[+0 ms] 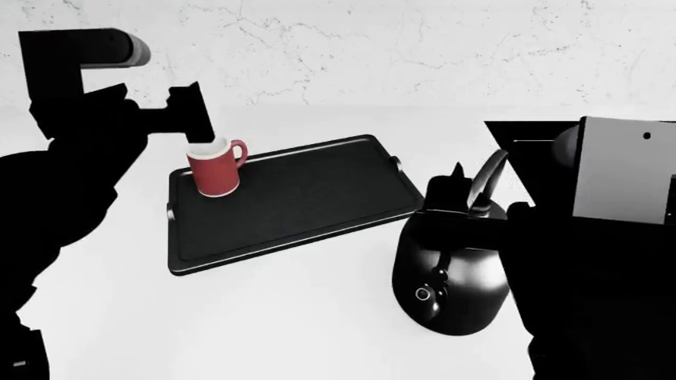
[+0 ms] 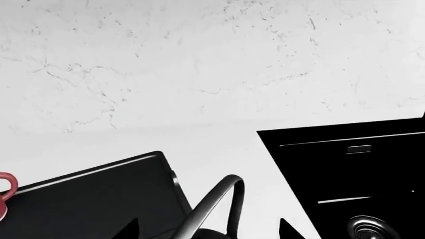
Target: Pick the kettle from the counter and place it on the tray. Then pick the mug from the cabinet and place it on the tray. Then close the cabinet doors.
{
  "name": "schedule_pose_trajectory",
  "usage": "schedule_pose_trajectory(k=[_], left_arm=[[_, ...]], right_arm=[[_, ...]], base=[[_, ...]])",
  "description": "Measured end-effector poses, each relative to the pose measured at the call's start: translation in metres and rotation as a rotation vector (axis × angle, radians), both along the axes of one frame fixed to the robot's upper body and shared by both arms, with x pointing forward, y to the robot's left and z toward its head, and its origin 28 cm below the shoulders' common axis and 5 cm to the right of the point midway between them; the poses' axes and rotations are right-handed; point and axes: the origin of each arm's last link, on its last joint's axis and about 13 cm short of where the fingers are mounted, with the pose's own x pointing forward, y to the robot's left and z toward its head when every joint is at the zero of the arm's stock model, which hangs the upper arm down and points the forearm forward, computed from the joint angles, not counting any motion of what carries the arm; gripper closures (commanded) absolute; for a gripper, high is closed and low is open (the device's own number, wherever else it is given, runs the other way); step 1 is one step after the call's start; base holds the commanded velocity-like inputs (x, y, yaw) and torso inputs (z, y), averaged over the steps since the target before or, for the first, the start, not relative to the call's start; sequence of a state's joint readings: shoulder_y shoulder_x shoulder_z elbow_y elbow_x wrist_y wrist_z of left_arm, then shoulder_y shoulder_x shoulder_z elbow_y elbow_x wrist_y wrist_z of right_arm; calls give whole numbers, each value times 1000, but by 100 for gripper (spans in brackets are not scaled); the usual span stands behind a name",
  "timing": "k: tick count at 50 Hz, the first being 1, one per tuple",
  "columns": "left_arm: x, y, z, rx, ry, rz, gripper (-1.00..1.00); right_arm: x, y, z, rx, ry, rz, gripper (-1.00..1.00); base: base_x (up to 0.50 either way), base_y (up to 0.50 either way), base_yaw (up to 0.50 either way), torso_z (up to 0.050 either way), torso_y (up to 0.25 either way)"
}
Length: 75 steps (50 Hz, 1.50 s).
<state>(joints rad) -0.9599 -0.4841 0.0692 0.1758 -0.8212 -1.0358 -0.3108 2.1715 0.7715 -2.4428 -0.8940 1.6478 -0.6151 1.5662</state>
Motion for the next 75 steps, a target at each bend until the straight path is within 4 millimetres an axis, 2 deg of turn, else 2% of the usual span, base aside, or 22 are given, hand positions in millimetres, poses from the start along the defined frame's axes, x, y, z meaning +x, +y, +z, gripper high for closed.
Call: schedule_pose_trajectory(k=[20,21,45,66,75], left_arm=[[3,4,-10,-7,18,10,-100],[4,4,-10,-7,19,10,-100],[5,6,-17,-14,36,15,-100],[5,7,-20,-20,41,18,-100],[5,8,-21,-21,41,17,-100]], right_arm=[[5,5,-8,-20,35,3,-100],[5,5,-8,-20,37,3,100],[5,3,-10,-22,49,-13,100],[-7,-5,23,-21,-71,-41,100],[0,-1,35,-50,-130,25,100]], base=[[0,0,0,0,0],[0,0,0,0,0],[0,0,0,0,0],[0,0,0,0,0],[0,0,0,0,0]])
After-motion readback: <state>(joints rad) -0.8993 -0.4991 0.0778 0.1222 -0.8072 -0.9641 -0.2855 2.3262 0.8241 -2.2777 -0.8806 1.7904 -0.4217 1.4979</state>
